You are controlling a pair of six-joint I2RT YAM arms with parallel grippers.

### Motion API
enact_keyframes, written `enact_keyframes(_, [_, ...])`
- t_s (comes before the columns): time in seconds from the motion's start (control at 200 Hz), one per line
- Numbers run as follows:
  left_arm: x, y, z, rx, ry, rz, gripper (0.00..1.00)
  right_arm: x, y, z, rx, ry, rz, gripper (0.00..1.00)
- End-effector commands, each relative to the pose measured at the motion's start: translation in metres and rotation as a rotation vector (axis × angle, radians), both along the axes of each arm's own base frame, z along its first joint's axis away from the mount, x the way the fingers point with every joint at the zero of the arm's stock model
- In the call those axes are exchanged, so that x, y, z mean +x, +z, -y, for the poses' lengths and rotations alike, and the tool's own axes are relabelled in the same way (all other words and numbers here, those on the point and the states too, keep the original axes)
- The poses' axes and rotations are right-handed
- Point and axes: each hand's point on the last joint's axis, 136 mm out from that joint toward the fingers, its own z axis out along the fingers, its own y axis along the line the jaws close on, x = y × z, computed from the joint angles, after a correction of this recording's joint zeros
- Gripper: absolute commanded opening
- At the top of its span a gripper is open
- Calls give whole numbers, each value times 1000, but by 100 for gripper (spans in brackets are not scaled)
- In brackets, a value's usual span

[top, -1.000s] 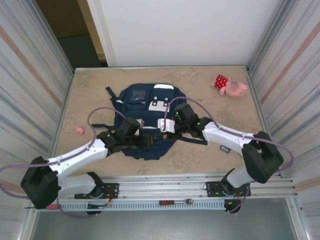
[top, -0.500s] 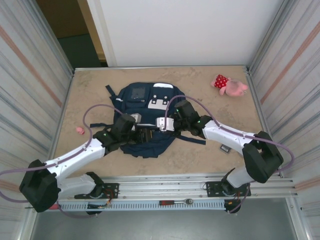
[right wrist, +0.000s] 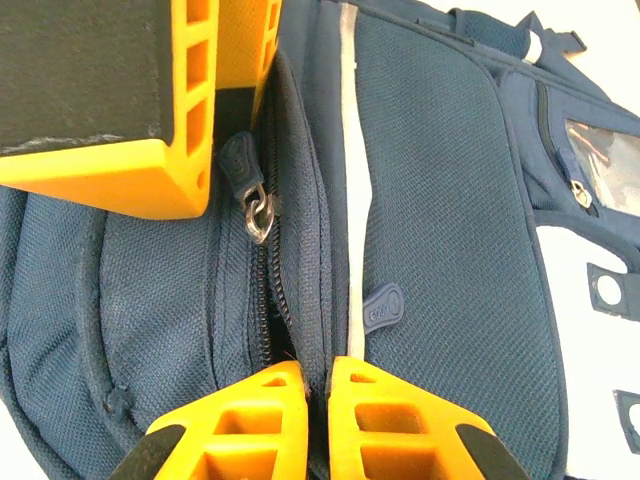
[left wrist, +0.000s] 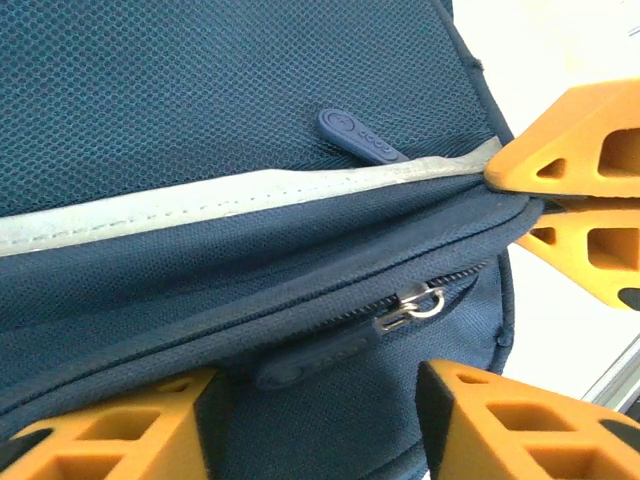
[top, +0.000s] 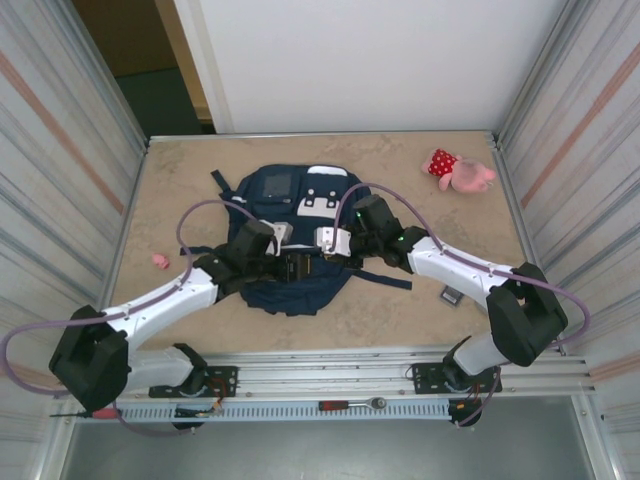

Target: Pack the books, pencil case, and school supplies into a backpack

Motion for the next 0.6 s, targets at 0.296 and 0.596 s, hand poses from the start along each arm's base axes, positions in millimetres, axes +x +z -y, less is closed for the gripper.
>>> enact_keyframes(0.296, [22,41,40,-143,-111,122,22,-2,40,-8,105,7,-8,0])
enact_keyframes(0.596, [15,37,38,-153,-120,119,23,1,41,-7,107,-4,-11,0])
